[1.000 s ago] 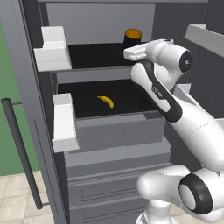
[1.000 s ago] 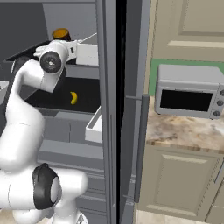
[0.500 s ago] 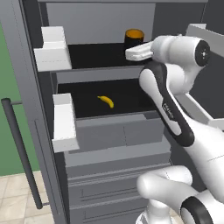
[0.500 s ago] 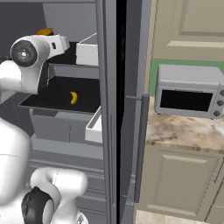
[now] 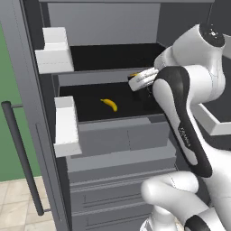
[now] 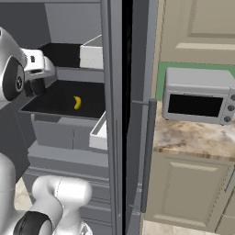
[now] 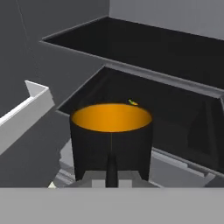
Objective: Place the mustard and ketchup from the counter to the top shelf of the fridge. If the existing items in the fridge are on the top shelf, move them to other shelves.
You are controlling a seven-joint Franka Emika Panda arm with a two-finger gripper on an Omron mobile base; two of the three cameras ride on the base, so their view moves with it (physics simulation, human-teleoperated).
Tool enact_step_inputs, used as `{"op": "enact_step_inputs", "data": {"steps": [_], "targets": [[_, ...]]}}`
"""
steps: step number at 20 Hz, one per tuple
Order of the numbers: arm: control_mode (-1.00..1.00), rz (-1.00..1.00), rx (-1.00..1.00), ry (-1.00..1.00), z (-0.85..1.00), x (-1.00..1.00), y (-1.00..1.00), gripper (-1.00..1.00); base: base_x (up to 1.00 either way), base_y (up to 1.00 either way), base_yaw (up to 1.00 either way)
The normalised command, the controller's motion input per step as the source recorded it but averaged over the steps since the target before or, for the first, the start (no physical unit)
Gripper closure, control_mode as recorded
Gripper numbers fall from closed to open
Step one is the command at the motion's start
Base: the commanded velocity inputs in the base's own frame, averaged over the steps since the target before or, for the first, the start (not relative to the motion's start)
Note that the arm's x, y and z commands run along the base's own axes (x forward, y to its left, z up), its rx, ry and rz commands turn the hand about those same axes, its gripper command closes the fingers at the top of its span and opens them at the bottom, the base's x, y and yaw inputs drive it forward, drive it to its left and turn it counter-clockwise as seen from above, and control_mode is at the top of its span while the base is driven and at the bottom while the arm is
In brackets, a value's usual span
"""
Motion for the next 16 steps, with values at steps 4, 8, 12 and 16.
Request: {"op": "enact_step_inputs", "data": {"steps": [4,8,12,16], "targets": [[-1.00,0.00,0.00,0.29,-0.66,-0.14,0.02,1.00,0.00,0.00,0.00],[-1.00,-0.01,0.06,0.03,-0.64,0.00,0.00,1.00,0.00,0.00,0.00],[-1.00,-0.02,0.08,-0.04,-0.47,0.02,0.00,1.00,0.00,0.00,0.00],[-1.00,-0.07,0.02,-0.07,-0.24,0.22,0.00,1.00,0.00,0.00,0.00]]}}
